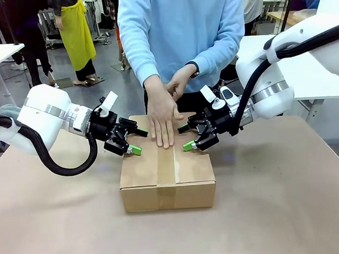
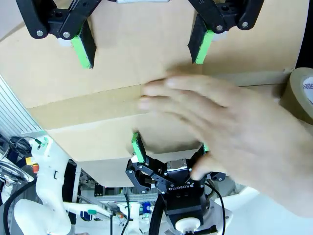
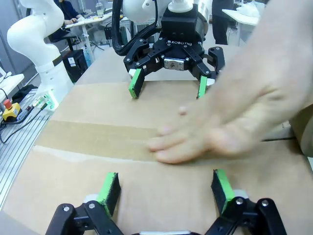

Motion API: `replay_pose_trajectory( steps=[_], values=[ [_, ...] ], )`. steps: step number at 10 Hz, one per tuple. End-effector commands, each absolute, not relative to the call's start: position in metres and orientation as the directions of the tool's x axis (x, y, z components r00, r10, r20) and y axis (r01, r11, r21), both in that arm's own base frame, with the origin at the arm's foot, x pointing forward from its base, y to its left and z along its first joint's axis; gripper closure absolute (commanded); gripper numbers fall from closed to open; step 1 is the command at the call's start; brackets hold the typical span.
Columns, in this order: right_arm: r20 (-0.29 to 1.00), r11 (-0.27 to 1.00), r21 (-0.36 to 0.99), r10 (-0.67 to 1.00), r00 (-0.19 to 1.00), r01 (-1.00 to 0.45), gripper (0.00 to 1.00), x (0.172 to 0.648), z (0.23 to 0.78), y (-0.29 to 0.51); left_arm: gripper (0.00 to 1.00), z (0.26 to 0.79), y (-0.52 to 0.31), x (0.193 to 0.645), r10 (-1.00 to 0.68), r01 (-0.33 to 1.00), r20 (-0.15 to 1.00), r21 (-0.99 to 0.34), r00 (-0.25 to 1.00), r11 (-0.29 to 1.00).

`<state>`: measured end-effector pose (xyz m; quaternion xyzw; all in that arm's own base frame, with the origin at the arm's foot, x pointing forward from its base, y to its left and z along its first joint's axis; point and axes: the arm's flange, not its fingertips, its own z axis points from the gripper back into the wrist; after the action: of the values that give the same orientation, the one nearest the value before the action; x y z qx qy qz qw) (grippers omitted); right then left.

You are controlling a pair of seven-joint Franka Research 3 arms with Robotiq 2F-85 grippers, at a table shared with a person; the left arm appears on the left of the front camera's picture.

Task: Pack the gift set into the box.
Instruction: Press and hold the closed box until the human finishes sealing it.

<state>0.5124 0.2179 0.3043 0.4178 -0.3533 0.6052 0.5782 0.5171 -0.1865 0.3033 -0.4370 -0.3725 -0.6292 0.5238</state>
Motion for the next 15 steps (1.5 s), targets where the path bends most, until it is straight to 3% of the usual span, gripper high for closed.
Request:
replay_pose_trajectory(
  steps=[1,15],
  values=[
    [0.912,-0.069,0.054,0.411,0.020,-0.996,0.00,0.5095,0.2998,0.2171,0.00,0.2994,-0.1868,0.5153,-0.339,0.984,0.938,0.011,-0.071,-0.176],
    [0.912,-0.069,0.054,0.411,0.020,-0.996,0.00,0.5095,0.2998,0.2171,0.00,0.2994,-0.1868,0.5153,-0.339,0.984,0.938,0.011,-0.071,-0.176]
  ],
)
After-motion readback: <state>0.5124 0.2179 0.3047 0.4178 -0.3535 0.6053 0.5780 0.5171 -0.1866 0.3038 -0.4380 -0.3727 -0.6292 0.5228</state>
